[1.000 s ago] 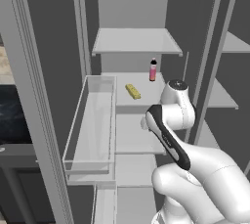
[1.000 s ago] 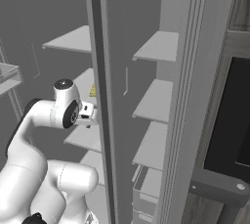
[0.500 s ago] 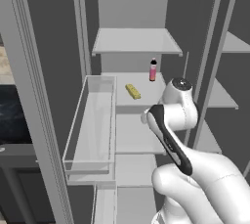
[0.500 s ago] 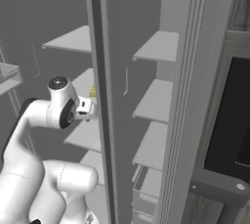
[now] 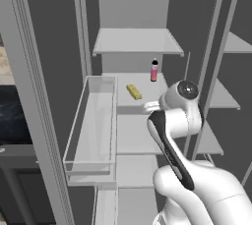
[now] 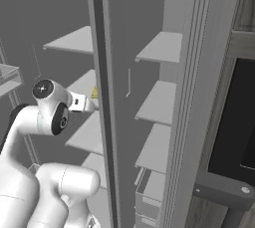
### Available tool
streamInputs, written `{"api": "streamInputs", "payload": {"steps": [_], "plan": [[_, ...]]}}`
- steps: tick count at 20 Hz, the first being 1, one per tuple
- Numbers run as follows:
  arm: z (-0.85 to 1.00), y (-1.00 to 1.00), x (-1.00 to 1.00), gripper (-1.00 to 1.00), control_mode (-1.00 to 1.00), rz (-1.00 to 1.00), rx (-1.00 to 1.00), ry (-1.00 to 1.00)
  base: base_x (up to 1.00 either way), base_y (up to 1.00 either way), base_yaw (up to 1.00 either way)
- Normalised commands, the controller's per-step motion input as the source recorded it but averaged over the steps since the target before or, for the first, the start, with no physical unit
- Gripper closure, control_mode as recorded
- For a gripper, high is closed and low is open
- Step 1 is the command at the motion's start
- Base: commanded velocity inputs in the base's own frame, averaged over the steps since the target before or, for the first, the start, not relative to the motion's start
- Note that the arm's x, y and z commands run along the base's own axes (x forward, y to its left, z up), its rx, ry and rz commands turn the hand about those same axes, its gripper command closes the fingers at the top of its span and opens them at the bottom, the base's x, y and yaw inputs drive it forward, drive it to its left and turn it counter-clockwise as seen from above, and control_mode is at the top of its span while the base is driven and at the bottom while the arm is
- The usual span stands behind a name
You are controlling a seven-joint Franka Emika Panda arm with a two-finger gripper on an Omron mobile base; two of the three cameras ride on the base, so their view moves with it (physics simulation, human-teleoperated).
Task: Retrieve the butter from the fridge and place it on a plate on the dining table. Then retrieve the butter knife by the fridge and place it near the plate.
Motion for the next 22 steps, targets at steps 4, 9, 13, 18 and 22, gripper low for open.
{"api": "streamInputs", "payload": {"steps": [4,9,13,18,22], "plan": [[0.42,0.01,0.0,-1.0,-1.0,-0.03,0.04,-0.21,0.0,0.0,0.0],[0.27,0.0,0.12,-1.0,-1.0,-0.01,0.04,-0.03,0.0,0.0,0.0],[0.17,0.04,0.36,-1.0,-1.0,0.0,0.01,0.01,0.0,0.0,0.0],[0.09,0.27,0.59,-1.0,-1.0,0.0,0.0,0.05,0.0,0.0,0.0],[0.0,0.2,0.58,-1.0,-1.0,0.0,-0.01,0.12,0.0,0.0,0.0]]}}
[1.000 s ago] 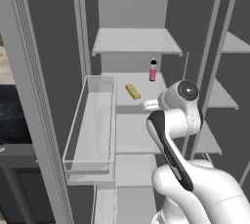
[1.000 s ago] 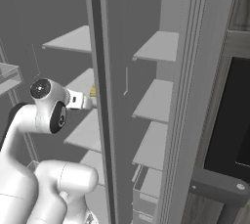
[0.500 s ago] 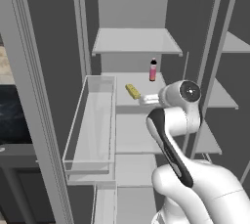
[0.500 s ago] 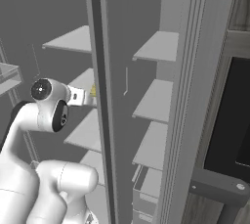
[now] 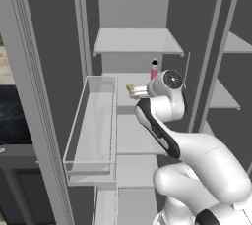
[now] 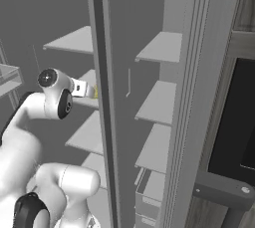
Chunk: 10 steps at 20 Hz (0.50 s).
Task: Retrieve the butter from the fridge and place it on a plate on the dining table. Then retrieve the butter knife by the fridge and place it near the plate.
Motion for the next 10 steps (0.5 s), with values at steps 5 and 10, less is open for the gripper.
{"api": "streamInputs", "payload": {"steps": [5,10], "plan": [[-0.12,-0.18,0.54,-1.0,-1.0,0.06,0.0,0.12,0.0,0.0,0.0],[-0.21,-0.06,0.31,-1.0,-1.0,0.04,-0.02,0.04,0.0,0.0,0.0]]}}
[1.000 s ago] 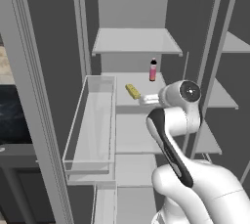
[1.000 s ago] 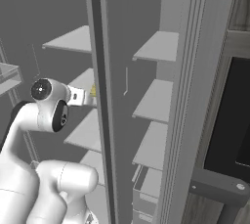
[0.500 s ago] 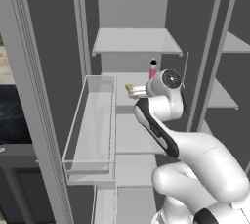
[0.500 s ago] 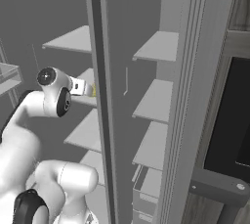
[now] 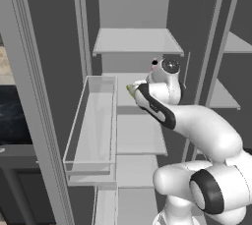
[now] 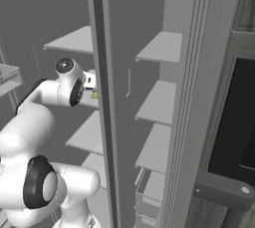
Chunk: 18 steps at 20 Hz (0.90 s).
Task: Retrieve the butter from the fridge and place it on a plate on the dining table. Then retrieve the butter knife by the fridge and place it near the plate.
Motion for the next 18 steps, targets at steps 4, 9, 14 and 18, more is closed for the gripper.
{"api": "streamInputs", "payload": {"steps": [4,9,14,18], "plan": [[-0.19,0.0,0.2,-1.0,-1.0,0.0,-0.01,0.0,0.0,0.0,0.0],[-0.12,0.0,0.23,-1.0,-1.0,0.0,-0.01,0.0,0.0,0.0,0.0],[-0.1,0.0,0.25,-1.0,-1.0,0.0,-0.02,0.0,0.0,0.0,0.0],[-0.18,0.0,0.29,-1.0,-1.0,0.0,-0.06,0.0,0.0,0.0,0.0]]}}
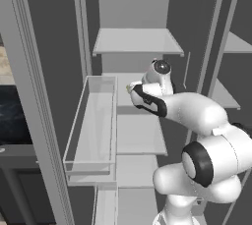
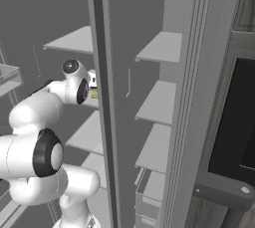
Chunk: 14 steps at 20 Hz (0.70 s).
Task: Retrieve the butter from the fridge and place it on a plate on the dining table. Then retrieve the butter knife by the fridge and place it near the plate.
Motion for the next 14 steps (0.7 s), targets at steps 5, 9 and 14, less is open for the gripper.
{"api": "streamInputs", "payload": {"steps": [5,9,14], "plan": [[-0.2,0.12,0.32,-1.0,-1.0,0.0,-0.02,0.02,0.0,0.0,0.0],[-0.04,0.09,0.31,-1.0,-1.0,0.0,0.0,0.0,0.0,0.0,0.0],[-0.13,0.0,0.43,-1.0,-1.0,0.0,-0.01,0.06,0.0,0.0,0.0]]}}
